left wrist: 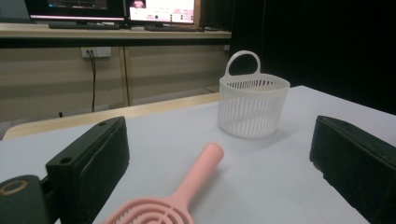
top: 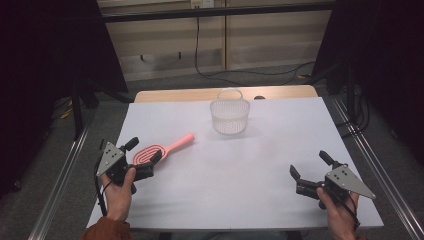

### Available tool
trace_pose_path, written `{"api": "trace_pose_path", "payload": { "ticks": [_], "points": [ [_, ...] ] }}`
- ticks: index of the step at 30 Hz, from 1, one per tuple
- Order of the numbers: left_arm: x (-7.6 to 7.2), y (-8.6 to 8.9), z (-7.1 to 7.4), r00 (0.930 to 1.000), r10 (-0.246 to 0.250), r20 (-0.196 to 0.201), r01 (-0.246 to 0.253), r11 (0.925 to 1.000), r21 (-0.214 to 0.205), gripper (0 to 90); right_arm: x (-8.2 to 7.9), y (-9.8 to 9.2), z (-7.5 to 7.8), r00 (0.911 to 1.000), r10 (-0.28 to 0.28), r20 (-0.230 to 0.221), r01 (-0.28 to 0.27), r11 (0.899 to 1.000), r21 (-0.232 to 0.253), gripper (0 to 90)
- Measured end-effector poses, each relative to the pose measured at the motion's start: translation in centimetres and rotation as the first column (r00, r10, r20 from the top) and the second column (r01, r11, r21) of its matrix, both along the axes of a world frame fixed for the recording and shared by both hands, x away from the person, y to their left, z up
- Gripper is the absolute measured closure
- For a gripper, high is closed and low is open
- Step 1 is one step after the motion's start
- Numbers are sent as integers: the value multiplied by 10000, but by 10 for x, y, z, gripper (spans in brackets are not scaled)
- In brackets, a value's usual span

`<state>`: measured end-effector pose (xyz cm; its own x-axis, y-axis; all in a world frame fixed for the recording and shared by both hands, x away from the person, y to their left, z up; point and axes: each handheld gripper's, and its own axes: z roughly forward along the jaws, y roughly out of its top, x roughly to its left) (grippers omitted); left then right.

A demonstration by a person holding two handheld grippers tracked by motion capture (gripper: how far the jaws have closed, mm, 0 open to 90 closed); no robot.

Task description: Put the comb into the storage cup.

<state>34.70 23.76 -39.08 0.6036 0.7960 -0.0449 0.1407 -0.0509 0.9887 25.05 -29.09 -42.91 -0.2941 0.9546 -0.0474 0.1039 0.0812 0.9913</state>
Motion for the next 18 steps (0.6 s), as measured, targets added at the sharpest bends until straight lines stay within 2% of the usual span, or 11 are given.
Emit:
{"api": "trace_pose_path", "payload": {
  "ticks": [3, 4, 7, 8, 10, 13, 14, 18],
  "points": [
    [4, -1, 1, 9999, 25, 127, -25, 10000, -12, 37, 0, 0, 0, 10000, 25, -18, -25, 10000, -5, 0],
    [8, -3, 1, 9999, 61, 99, -63, 9999, 136, 34, 0, 1, 0, 10000, 39, 5, -39, 10000, 4, 0],
    [11, -5, 1, 9999, 14, 148, -17, 9998, 216, 33, 0, 0, 0, 10000, 36, 7, -36, 10000, -2, 0],
    [15, -6, 1, 9995, -241, 186, 236, 9993, 276, 29, 0, 0, 0, 10000, 19, 32, -19, 10000, 6, 0],
    [18, -7, 1, 9995, -248, 183, 240, 9988, 423, 25, 0, 0, 0, 10000, 24, 37, -24, 10000, -2, 0],
    [23, -8, 3, 9995, -226, 223, 219, 9993, 315, 14, 0, 1, 0, 10000, 41, 25, -40, 10000, -12, 0],
    [27, -9, 6, 9988, -164, 464, 146, 9992, 371, 14, 0, 1, 0, 10000, 48, 12, -48, 10000, -20, 0],
    [36, -10, 9, 9985, -163, 515, 140, 9989, 451, 15, 0, 0, 0, 10000, 36, 33, -36, 10000, -20, 0]
  ]
}}
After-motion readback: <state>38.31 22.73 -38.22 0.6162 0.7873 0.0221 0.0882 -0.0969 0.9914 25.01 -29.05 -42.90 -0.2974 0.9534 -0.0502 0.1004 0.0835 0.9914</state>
